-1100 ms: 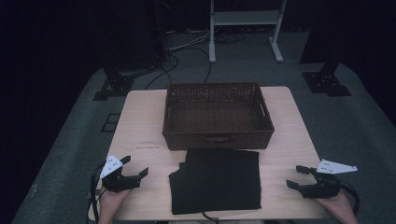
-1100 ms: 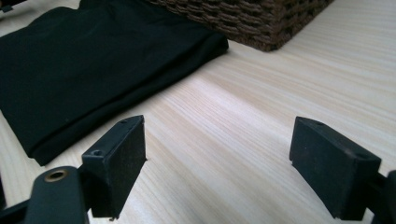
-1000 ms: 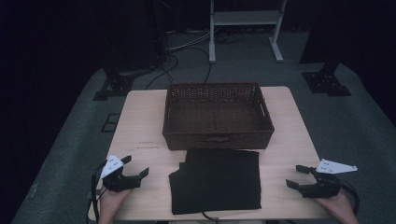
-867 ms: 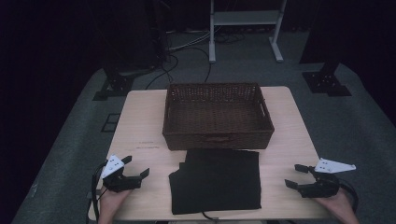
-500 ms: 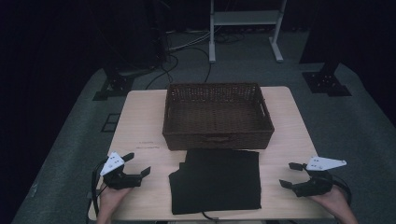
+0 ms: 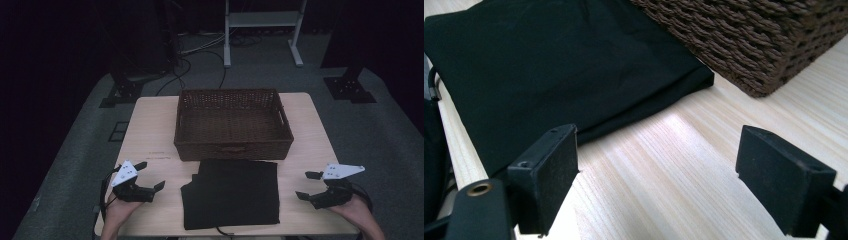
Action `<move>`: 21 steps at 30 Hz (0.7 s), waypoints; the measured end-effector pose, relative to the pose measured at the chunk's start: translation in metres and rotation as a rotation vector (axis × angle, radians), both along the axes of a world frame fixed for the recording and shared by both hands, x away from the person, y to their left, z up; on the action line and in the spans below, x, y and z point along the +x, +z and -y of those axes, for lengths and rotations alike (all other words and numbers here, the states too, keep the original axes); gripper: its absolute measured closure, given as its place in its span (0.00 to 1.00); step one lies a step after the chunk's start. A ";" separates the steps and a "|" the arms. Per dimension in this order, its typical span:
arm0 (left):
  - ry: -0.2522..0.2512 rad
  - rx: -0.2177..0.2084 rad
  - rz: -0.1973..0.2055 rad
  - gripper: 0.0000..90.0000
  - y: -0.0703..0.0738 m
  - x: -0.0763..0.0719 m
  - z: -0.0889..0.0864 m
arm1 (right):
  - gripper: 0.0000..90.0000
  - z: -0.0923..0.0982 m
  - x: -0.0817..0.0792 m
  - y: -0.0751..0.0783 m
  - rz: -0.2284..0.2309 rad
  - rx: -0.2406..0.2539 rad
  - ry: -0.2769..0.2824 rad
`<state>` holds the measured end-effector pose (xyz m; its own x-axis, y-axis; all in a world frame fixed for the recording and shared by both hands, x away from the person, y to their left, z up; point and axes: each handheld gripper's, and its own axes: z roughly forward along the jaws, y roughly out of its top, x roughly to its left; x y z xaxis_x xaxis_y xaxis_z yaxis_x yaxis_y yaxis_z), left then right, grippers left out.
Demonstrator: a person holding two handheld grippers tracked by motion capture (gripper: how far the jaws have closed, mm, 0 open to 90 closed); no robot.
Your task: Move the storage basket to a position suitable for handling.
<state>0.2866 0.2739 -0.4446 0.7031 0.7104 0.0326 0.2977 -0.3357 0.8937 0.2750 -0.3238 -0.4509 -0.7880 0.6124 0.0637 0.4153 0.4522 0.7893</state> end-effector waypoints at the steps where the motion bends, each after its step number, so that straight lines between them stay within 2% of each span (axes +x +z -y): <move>1: -0.009 -0.001 -0.001 0.02 0.001 0.000 0.001 | 0.18 -0.001 0.000 0.001 0.002 -0.004 0.005; 11: -0.068 0.066 -0.003 0.02 0.012 -0.005 0.015 | 0.18 -0.017 0.006 0.014 0.008 -0.033 0.057; 16: -0.086 0.071 0.002 0.02 0.015 -0.004 0.020 | 0.18 -0.023 0.008 0.015 0.005 -0.048 0.080; 21: -0.113 0.094 0.000 0.02 0.016 -0.002 0.028 | 0.18 -0.029 0.010 0.018 -0.003 -0.058 0.101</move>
